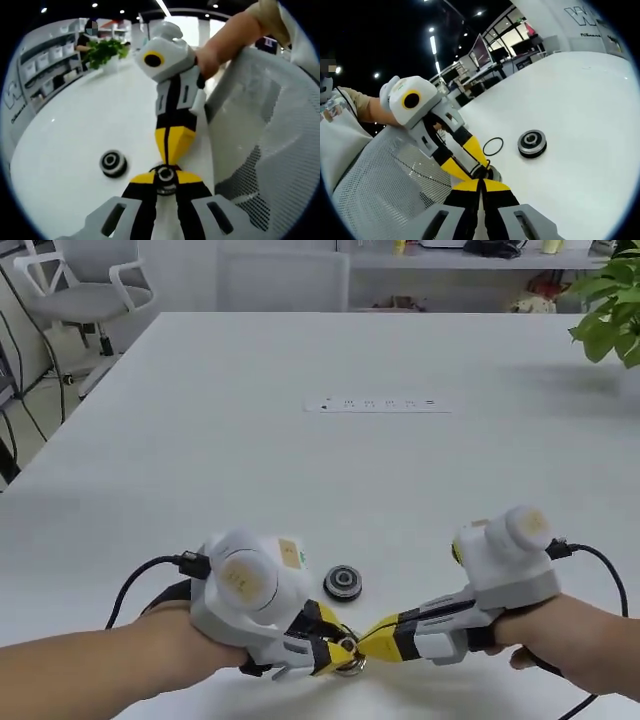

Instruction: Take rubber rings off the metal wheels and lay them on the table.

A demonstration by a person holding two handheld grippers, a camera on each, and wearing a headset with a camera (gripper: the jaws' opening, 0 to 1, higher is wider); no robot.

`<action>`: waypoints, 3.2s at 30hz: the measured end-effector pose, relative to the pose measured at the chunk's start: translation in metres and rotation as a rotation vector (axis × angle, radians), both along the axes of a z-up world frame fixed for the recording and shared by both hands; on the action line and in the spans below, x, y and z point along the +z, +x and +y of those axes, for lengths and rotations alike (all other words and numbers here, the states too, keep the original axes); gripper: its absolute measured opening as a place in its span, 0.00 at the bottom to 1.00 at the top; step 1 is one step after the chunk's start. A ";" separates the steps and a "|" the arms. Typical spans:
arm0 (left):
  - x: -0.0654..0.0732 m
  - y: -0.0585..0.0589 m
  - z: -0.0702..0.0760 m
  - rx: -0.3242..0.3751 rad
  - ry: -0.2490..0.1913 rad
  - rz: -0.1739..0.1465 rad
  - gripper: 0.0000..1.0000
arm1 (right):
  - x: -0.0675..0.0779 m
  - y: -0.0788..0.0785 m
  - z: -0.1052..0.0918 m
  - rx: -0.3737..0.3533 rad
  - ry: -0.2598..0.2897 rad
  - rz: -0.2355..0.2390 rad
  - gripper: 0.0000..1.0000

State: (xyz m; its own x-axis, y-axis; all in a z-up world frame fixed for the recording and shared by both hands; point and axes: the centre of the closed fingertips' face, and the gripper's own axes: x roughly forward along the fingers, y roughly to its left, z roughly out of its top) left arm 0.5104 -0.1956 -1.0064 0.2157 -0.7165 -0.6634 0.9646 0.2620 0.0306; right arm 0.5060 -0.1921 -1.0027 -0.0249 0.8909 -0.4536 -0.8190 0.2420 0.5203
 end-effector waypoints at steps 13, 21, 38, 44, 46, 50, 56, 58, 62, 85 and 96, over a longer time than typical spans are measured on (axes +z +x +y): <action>0.021 -0.006 0.003 -0.024 -0.040 0.009 0.27 | 0.010 0.004 -0.002 -0.019 0.023 -0.006 0.00; 0.039 -0.005 0.012 0.002 -0.084 0.010 0.32 | 0.016 0.006 -0.002 -0.022 0.036 -0.012 0.00; 0.061 -0.007 0.040 0.068 -0.118 -0.002 0.50 | 0.045 0.023 0.000 -0.064 0.083 -0.052 0.00; 0.066 -0.005 0.051 0.108 -0.132 -0.001 0.57 | 0.053 0.029 0.006 -0.067 0.093 -0.064 0.00; 0.067 -0.005 0.055 0.124 -0.136 0.003 0.62 | 0.055 0.031 0.008 -0.067 0.095 -0.067 0.00; 0.068 -0.005 0.065 0.147 -0.135 -0.001 0.65 | 0.059 0.032 0.015 -0.065 0.101 -0.072 0.00; 0.070 -0.003 0.077 0.183 -0.141 -0.003 0.71 | 0.058 0.035 0.025 -0.063 0.106 -0.074 0.00; 0.070 -0.003 0.080 0.195 -0.142 -0.005 0.74 | 0.057 0.036 0.029 -0.059 0.105 -0.074 0.00; 0.071 -0.001 0.088 0.219 -0.149 -0.007 0.78 | 0.054 0.036 0.036 -0.054 0.099 -0.072 0.00; 0.071 -0.006 0.112 0.300 -0.158 -0.004 0.89 | 0.013 0.035 0.061 -0.074 0.006 -0.014 0.00; 0.067 -0.008 0.117 0.314 -0.153 0.006 0.89 | -0.004 0.038 0.061 -0.111 -0.036 0.011 0.00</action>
State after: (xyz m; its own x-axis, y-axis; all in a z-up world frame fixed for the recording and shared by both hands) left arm 0.5020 -0.0790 -0.9395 0.4381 -0.7070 -0.5552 0.8360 0.5474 -0.0373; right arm 0.5439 -0.1309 -1.0066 0.0677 0.8715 -0.4857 -0.7803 0.3496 0.5186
